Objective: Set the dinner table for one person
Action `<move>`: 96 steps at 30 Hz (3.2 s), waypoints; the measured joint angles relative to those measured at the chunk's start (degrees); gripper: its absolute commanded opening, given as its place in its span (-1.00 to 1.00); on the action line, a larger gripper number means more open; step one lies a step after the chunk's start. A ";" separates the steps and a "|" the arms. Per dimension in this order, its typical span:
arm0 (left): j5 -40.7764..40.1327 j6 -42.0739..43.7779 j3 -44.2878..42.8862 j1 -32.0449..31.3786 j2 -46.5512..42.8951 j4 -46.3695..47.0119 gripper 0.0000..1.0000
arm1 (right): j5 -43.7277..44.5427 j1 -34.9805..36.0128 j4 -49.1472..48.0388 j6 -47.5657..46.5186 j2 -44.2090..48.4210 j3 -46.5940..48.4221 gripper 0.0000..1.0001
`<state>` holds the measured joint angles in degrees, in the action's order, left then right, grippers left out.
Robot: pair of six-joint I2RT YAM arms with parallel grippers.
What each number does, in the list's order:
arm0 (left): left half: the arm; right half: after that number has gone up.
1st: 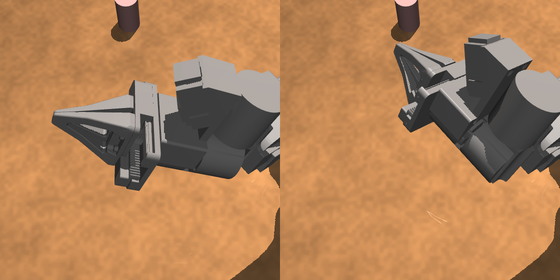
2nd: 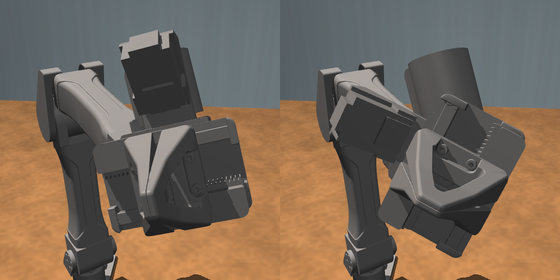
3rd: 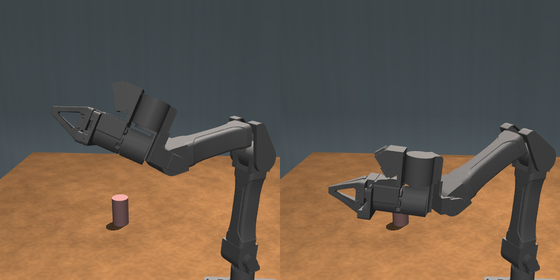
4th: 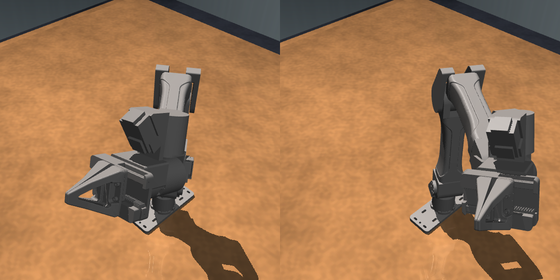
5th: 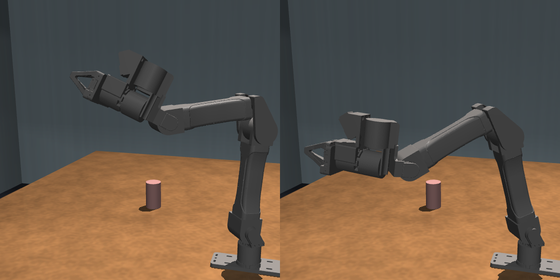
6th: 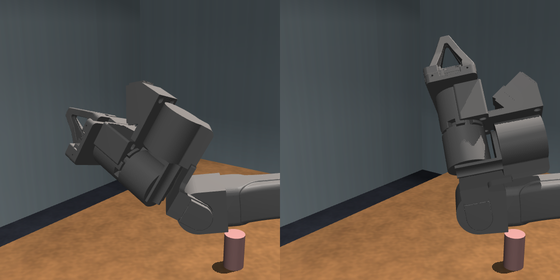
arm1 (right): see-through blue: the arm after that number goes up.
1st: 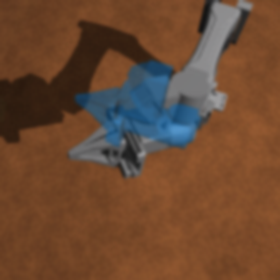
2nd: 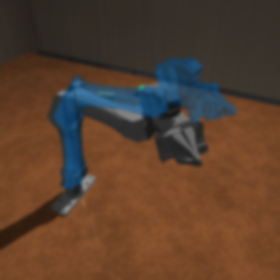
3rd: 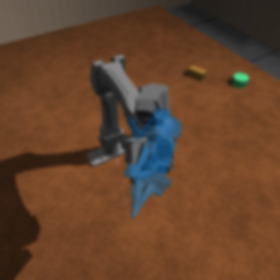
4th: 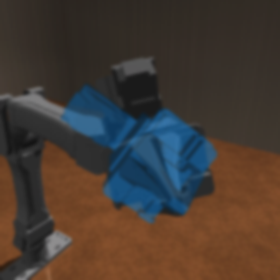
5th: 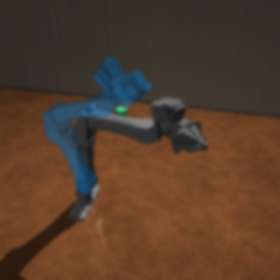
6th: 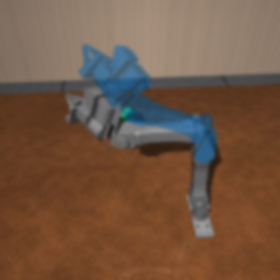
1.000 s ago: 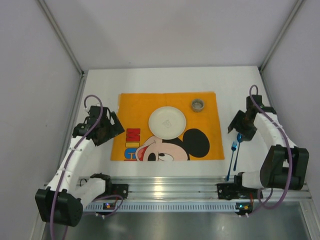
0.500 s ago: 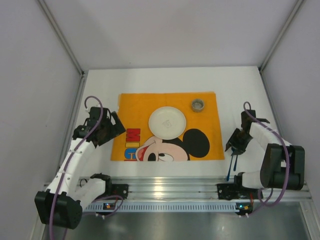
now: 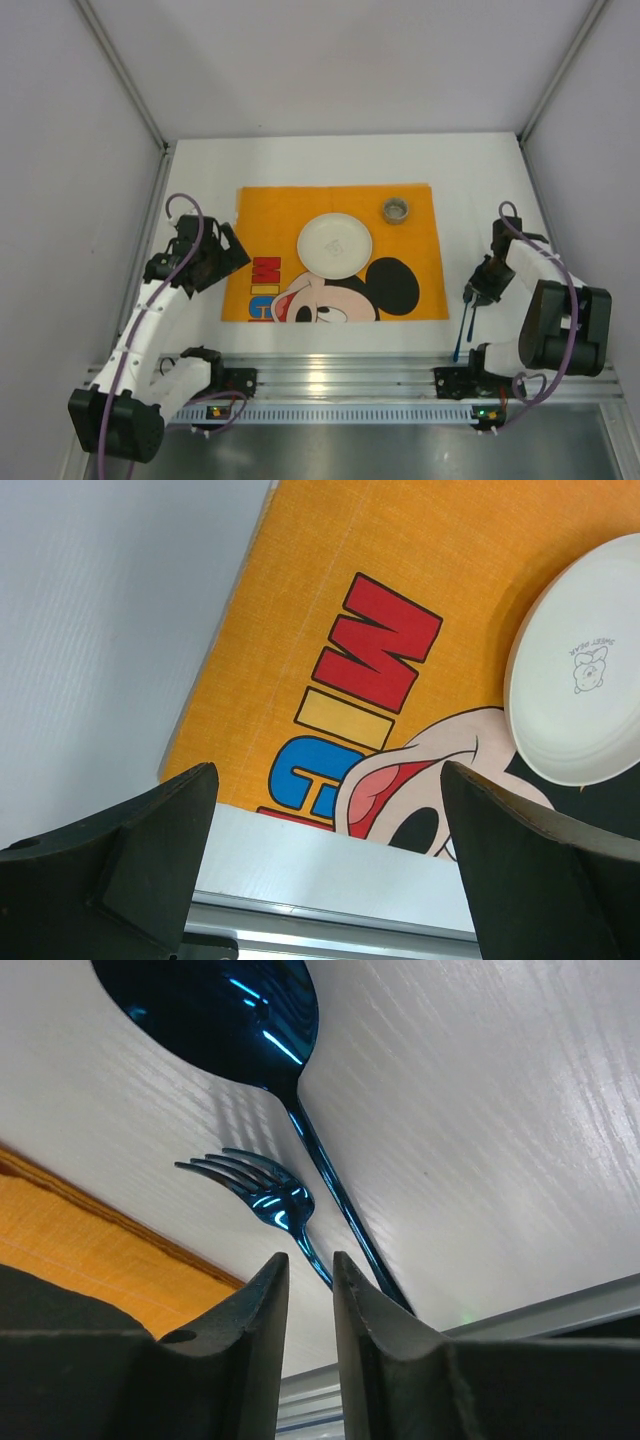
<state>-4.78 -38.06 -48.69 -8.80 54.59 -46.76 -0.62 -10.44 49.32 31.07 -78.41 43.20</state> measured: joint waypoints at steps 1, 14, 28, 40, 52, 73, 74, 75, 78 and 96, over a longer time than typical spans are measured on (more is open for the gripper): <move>-0.09 -0.04 0.09 0.00 0.00 0.02 0.96 | 0.15 0.00 0.02 0.24 -0.50 0.00 -0.53; -0.72 -0.79 2.32 0.00 1.73 1.33 0.96 | 1.16 1.44 -1.73 1.09 -4.87 -0.57 -0.73; -0.79 0.76 2.01 -0.04 5.14 2.95 0.96 | 6.43 7.58 1.57 0.63 -10.01 5.09 -1.00; -0.66 3.52 -7.30 -0.04 8.90 2.89 0.96 | 13.29 38.23 3.19 3.56 -14.05 42.18 -1.00; -5.31 2.45 -8.61 -0.04 -1.97 -5.01 0.97 | -10.51 56.92 -3.61 7.43 -52.76 80.52 -1.00; -9.66 3.54 -11.43 -0.04 -8.74 -16.13 0.97 | -15.39 57.96 -7.80 12.90 -67.95 89.70 0.11; -9.64 3.72 -11.43 -0.04 -8.44 -16.09 0.96 | -15.30 57.79 -7.76 12.48 -67.08 88.76 0.11; -9.60 3.87 -11.43 -0.04 -8.13 -16.04 0.96 | -15.10 57.57 -7.85 12.02 -65.88 87.49 0.11; -8.92 4.70 -11.43 -0.04 -6.73 -15.63 0.96 | -13.57 56.50 -7.89 9.92 -56.68 77.44 0.14; -2.91 8.09 -5.01 -0.04 -6.03 -8.94 0.97 | 1.55 -4.15 3.76 -1.42 2.27 6.49 0.22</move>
<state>-7.68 -29.98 -53.69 -8.84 48.56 -55.70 0.93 -14.59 53.08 29.65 -76.14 49.69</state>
